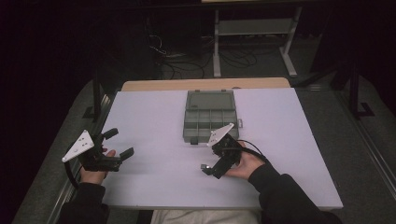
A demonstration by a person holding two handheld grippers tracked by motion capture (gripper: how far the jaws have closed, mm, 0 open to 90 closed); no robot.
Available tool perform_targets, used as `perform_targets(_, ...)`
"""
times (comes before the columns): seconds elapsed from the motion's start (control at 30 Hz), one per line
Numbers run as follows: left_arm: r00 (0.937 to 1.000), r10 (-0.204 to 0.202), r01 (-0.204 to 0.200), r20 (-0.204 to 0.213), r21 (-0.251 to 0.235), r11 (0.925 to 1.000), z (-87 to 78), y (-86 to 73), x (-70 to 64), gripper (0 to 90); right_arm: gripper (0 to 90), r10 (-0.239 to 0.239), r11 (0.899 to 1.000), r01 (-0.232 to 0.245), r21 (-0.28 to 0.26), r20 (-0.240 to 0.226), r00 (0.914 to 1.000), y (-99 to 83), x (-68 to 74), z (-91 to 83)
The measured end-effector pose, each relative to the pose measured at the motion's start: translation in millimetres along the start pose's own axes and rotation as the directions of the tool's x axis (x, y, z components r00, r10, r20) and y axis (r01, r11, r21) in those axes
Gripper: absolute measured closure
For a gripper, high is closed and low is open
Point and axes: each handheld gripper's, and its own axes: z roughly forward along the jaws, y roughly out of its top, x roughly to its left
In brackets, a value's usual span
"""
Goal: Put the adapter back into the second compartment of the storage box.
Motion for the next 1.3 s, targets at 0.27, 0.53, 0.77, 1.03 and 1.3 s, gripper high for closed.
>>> perform_targets(0.27,1.0,0.0,0.0,0.002,0.002,1.0,0.1,0.0,0.0,0.0,1.5,-0.022,0.999,0.022,0.031,-0.012,0.9997,0.8,1.7,10.7)
perform_targets(0.53,1.0,-0.005,0.006,-0.003,0.018,0.9998,0.6,-0.3,0.4,0.0,15.5,-0.034,0.997,0.036,0.068,-0.026,0.9991,0.6,-2.0,19.2)
perform_targets(0.77,0.9999,-0.01,0.01,-0.009,0.02,0.9997,0.2,-0.3,0.9,0.0,24.8,-0.029,0.996,0.033,0.084,-0.053,0.9982,1.1,-5.2,23.3)
perform_targets(1.03,0.9999,-0.008,0.009,-0.007,0.023,0.9997,0.2,-0.3,1.2,0.0,38.9,-0.038,0.993,0.048,0.106,-0.092,0.9951,1.6,-4.7,27.9)
perform_targets(1.3,1.0,-0.009,0.009,-0.004,0.017,0.9998,0.2,-0.3,0.9,0.0,55.1,-0.067,0.992,0.076,0.099,-0.086,0.994,2.9,-3.0,30.1)
